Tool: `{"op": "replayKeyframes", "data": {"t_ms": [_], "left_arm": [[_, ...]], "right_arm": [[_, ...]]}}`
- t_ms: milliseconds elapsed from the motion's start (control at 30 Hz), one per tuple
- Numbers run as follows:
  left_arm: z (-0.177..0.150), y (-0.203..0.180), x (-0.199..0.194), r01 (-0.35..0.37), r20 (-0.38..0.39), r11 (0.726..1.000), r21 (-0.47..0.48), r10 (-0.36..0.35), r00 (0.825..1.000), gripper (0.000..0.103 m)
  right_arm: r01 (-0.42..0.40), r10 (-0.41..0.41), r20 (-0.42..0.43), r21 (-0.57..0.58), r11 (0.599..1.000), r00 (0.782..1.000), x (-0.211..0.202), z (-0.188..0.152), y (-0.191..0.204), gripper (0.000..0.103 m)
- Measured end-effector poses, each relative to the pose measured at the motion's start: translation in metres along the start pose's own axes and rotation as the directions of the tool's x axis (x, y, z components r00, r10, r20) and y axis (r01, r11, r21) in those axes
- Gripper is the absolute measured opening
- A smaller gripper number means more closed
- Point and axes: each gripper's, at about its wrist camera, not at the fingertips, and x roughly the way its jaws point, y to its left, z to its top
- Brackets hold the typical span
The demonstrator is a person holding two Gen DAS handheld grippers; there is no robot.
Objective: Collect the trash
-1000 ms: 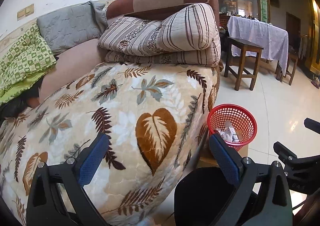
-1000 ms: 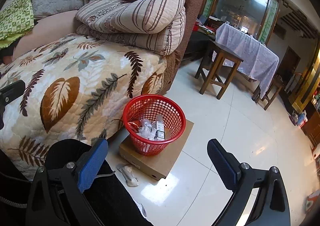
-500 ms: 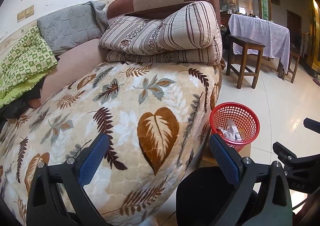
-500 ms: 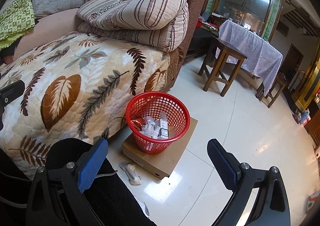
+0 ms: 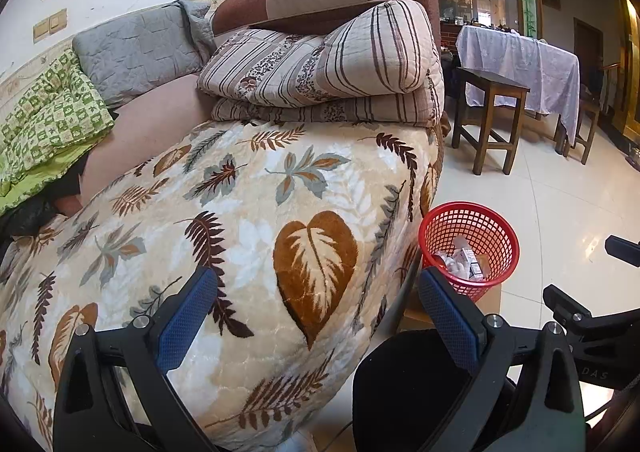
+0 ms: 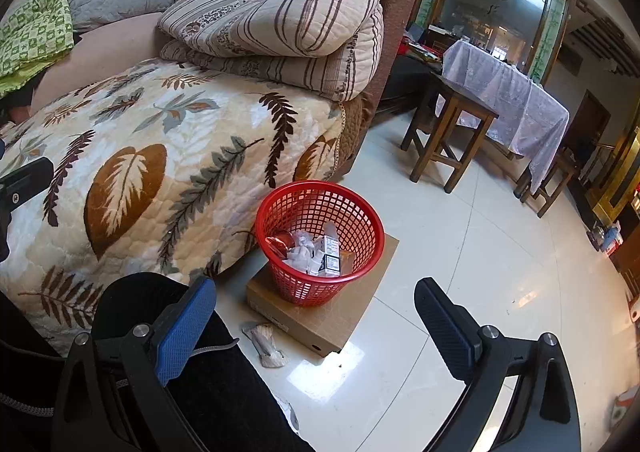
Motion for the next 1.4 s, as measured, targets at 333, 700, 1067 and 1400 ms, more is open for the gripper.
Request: {"op": "replayKeyframes", "data": {"t_ms": [333,700,1067,1400], "left_arm": [[-0.008,0.002,0.003,0.009,-0.024,1.0,-0.003,-0.009,1.0,0.1],[-0.007,0.002,0.005,0.014,-0.029,1.0,-0.003,-0.014,0.999,0.1],[-0.007,0.003,0.007,0.015,-0.04,1.0,-0.022,-0.016,0.999,0.1],[-0.006,0.124,0.038,-0.218,-0.18,0.923,-0.317,0.167,0.969,0.1]], "right_arm": [[-0.007,0.008,-0.004,0.003,1.0,1.0,0.002,0.001,0.0,0.101],[-0.017,0.017,-0.009,-0.003,1.0,1.0,0.006,0.001,0.001,0.101],[-0.024,0.024,-0.016,-0.009,1.0,1.0,0.01,0.001,0.002,0.101],[0.004,0.003,0.102,-0.069,0.998,0.995,0.049,0.056,0.008,0.101]]}}
